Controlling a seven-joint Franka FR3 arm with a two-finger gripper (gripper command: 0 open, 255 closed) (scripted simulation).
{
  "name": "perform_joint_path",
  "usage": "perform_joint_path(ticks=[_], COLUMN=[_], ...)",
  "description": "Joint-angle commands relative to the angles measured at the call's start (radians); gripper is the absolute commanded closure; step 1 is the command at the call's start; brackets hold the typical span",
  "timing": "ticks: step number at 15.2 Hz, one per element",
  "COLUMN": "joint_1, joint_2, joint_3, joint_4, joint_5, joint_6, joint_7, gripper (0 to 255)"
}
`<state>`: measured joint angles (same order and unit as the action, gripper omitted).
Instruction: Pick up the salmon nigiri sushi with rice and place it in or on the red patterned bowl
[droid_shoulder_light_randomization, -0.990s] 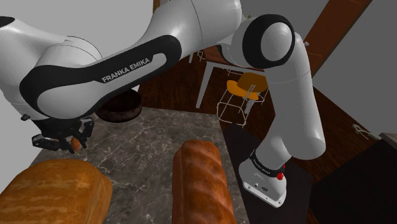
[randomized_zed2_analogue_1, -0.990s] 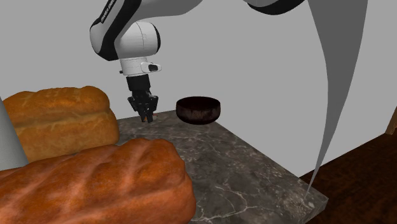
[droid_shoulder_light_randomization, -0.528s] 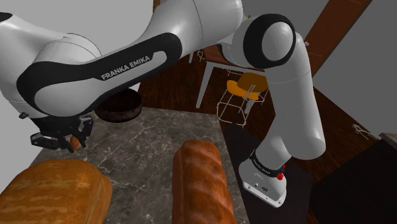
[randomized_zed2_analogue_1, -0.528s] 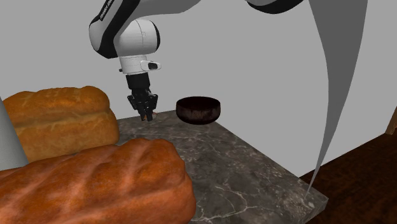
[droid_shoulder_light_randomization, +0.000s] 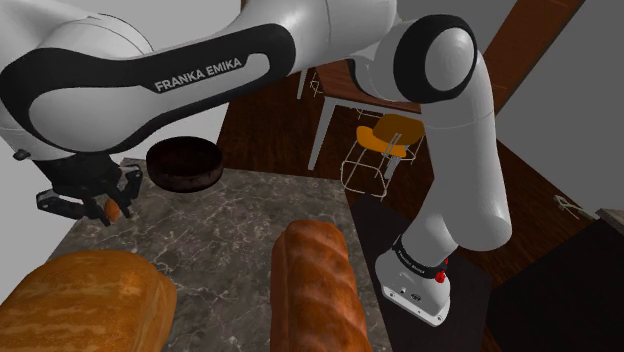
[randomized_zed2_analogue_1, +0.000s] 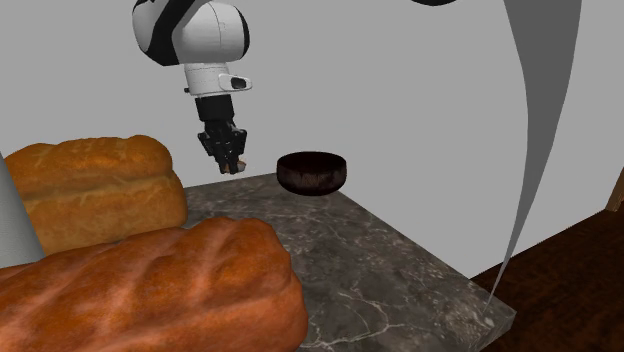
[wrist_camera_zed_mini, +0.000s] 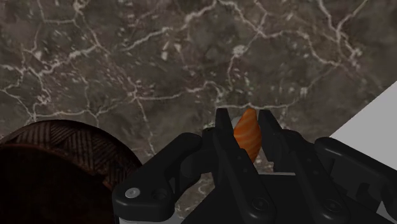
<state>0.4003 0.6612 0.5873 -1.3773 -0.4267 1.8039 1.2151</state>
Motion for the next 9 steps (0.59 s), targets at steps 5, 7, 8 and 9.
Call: perform_joint_path(ticks=[5, 7, 8, 9], joint_1=[0.004, 0.007, 0.008, 0.010], joint_2=[-0.021, -0.026, -0.028, -0.030], joint_3=[0.008, 0.010, 0.011, 0.012], joint_4=[0.049, 0.068, 0.078, 0.089], joint_5=[0.014, 0.017, 0.019, 0.021], joint_6=[-0.065, -0.088, -0.100, -0.112], joint_7=[-0.014, -0.018, -0.020, -0.023], gripper=[255, 255, 255, 255])
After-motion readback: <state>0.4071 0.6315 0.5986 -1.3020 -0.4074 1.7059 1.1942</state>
